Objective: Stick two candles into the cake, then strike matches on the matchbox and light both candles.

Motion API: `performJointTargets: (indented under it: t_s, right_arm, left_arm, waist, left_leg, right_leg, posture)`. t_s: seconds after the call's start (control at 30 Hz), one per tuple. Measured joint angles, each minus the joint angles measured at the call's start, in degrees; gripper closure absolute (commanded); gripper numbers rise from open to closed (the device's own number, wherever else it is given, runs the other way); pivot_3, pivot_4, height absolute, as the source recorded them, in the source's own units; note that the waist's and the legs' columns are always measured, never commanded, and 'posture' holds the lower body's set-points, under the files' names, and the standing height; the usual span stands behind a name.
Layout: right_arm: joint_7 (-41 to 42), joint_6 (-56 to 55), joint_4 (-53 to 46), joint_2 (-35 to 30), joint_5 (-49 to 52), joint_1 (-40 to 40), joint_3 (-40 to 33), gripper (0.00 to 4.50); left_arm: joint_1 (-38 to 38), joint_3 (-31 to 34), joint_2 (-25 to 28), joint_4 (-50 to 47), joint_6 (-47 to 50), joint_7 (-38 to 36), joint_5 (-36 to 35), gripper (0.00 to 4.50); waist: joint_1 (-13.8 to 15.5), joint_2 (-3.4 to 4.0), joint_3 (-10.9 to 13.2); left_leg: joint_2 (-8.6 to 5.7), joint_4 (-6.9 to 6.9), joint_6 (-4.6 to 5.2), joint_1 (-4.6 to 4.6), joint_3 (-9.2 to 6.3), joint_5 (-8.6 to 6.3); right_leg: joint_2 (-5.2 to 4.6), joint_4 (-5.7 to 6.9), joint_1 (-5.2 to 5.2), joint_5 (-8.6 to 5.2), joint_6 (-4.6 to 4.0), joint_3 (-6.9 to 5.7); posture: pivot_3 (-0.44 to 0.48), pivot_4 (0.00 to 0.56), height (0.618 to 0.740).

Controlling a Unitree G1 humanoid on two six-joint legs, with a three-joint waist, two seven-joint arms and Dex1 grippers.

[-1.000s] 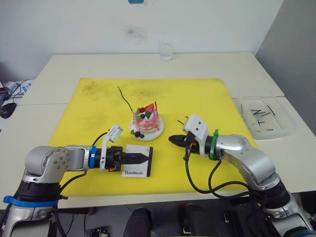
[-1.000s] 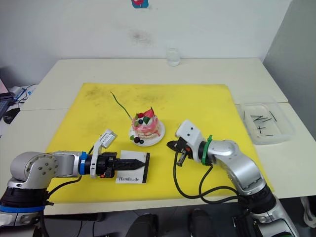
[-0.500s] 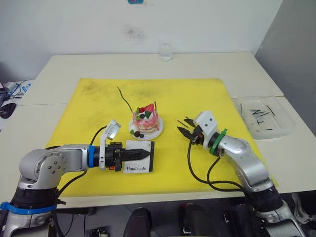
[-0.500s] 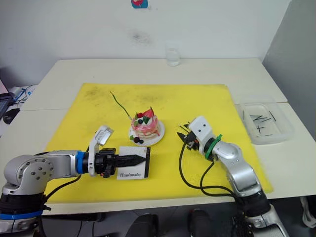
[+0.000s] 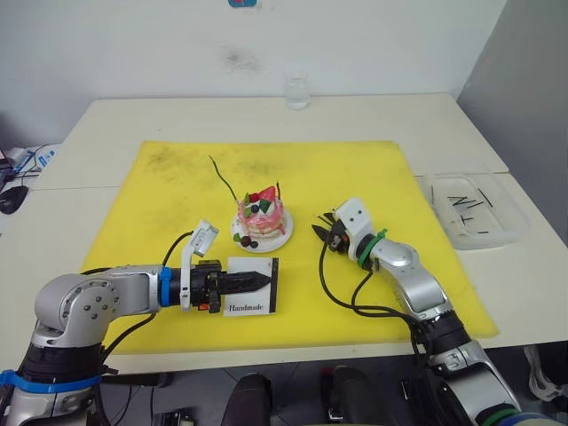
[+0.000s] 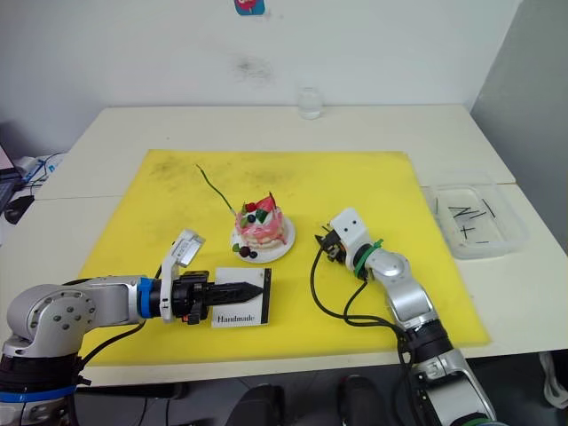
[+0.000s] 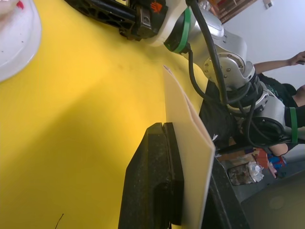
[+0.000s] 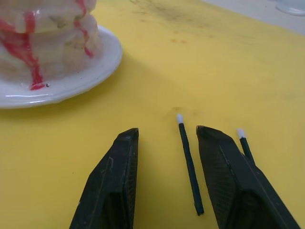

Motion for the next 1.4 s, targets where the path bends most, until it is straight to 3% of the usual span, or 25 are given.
performJointTargets:
  t_s: [0.17, 0.23, 0.37, 0.8, 1.0, 1.2, 1.4]
  right_arm:
    - [-1.1, 3.1, 0.0, 1.2, -0.2, -0.7, -0.6, 2.68]
    - [-1.5, 4.1, -0.1, 1.7, -0.4, -1.0, -0.7, 3.07]
    - [-3.6, 5.8, -0.3, 3.5, -0.4, -1.0, -1.6, 4.46]
    - [-4.6, 8.2, -3.2, 4.6, 0.0, 0.4, -2.4, 4.46]
    - [-2.1, 12.9, -10.7, 3.1, 2.0, 2.4, -2.1, 4.46]
    - [3.7, 20.0, -27.0, -5.2, 5.7, 3.5, -2.5, 4.46]
    - [14.0, 28.4, -44.2, -20.8, 14.3, 3.9, -5.8, 4.46]
  left_arm:
    - [0.2, 0.0, 0.0, -0.1, -0.1, 0.4, -0.1, 4.5]
    - [0.3, 0.0, 0.0, -0.1, -0.1, 0.4, -0.1, 4.5]
    - [0.6, 0.0, 0.0, -0.1, -0.1, 0.4, -0.1, 4.5]
    - [1.0, 0.0, 0.0, -0.1, -0.1, 0.9, -0.1, 4.5]
    - [0.0, 0.0, -1.2, 0.0, 0.0, 2.1, -0.4, 4.5]
    - [-2.5, 0.0, -4.2, 0.4, 1.1, 5.3, -2.6, 4.5]
    - [-6.7, -0.3, -7.4, 2.2, 2.5, 8.1, -3.6, 4.5]
  waist:
    - [-0.1, 0.0, 0.0]
    - [0.0, 0.0, 0.0]
    - [0.0, 0.0, 0.0]
    - [0.0, 0.0, 0.0]
    - [0.1, 0.0, 0.0]
    - [0.2, -0.01, 0.0]
    - [0.4, -0.06, 0.0]
  left_leg:
    - [0.0, 0.0, 0.0, 0.01, 0.0, 0.0]
    - [0.0, 0.01, 0.0, 0.02, -0.01, 0.0]
    - [0.0, 0.0, 0.0, 0.05, -0.02, 0.0]
    - [0.01, -0.01, 0.0, 0.0, -0.02, 0.0]
    - [0.03, -0.01, 0.0, -0.05, -0.03, 0.0]
    - [-0.01, 0.01, 0.0, -0.05, -0.03, 0.0]
    - [-0.08, 0.01, 0.0, -0.06, -0.01, 0.0]
  right_leg:
    - [0.0, -0.01, 0.0, 0.0, 0.0, 0.06]
    - [0.0, 0.0, 0.01, 0.0, 0.0, 0.06]
    - [0.0, 0.01, 0.03, 0.01, 0.0, 0.03]
    - [0.0, -0.03, 0.01, 0.0, -0.01, 0.05]
    - [-0.02, -0.06, -0.01, 0.0, 0.0, 0.04]
    - [-0.06, -0.07, 0.02, 0.0, 0.01, 0.01]
    - [-0.04, -0.13, 0.05, -0.01, 0.02, -0.05]
  posture:
    - [0.0, 0.15, 0.74]
    - [0.0, 0.15, 0.74]
    - [0.0, 0.15, 0.74]
    - [0.0, 0.15, 0.74]
    - [0.0, 0.15, 0.74]
    - [0.0, 0.15, 0.74]
    - [0.0, 0.15, 0.74]
